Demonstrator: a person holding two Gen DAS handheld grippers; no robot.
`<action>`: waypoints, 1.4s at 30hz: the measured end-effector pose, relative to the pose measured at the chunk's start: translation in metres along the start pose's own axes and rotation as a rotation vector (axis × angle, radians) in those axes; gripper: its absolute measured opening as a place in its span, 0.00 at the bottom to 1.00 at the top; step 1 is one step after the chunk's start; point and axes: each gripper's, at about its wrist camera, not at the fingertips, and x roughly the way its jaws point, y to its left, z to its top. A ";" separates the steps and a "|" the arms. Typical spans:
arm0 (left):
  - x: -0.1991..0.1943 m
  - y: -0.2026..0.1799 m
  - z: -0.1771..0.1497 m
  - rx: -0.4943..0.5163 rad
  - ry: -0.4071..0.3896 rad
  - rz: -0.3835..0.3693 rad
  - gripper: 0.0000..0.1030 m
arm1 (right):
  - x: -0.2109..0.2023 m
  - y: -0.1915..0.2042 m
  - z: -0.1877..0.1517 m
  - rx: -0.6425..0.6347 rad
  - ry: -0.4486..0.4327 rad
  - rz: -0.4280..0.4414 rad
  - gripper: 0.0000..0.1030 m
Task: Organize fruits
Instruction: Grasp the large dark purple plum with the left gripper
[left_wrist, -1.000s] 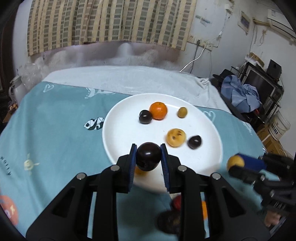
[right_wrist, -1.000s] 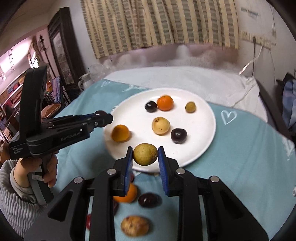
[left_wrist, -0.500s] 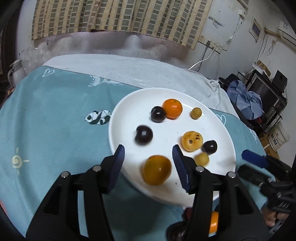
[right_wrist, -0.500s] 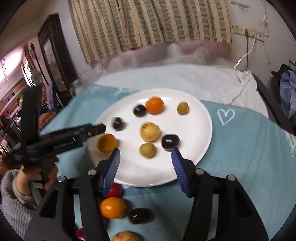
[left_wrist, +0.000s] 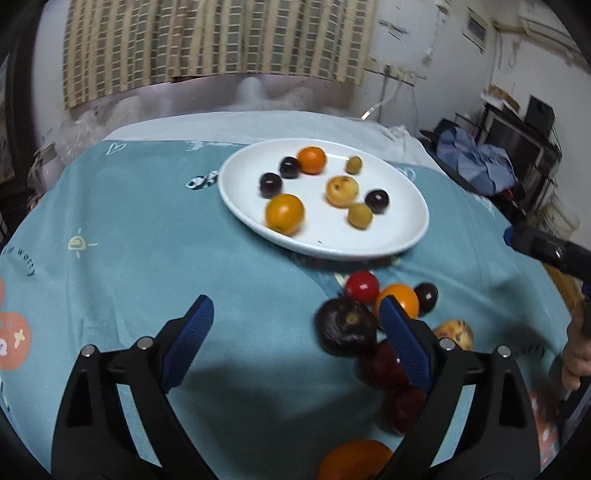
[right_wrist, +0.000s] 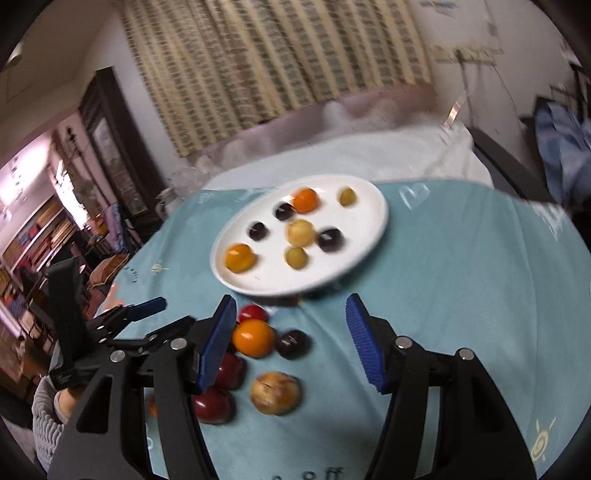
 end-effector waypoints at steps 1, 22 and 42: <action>0.000 -0.002 -0.001 0.017 0.002 -0.004 0.90 | 0.000 -0.004 0.001 0.019 0.002 -0.002 0.60; 0.023 0.033 0.000 -0.020 0.085 0.155 0.98 | 0.003 -0.015 0.001 0.089 0.022 0.010 0.60; 0.040 0.000 -0.003 0.161 0.078 0.127 0.78 | 0.004 -0.006 -0.001 0.032 0.014 0.000 0.60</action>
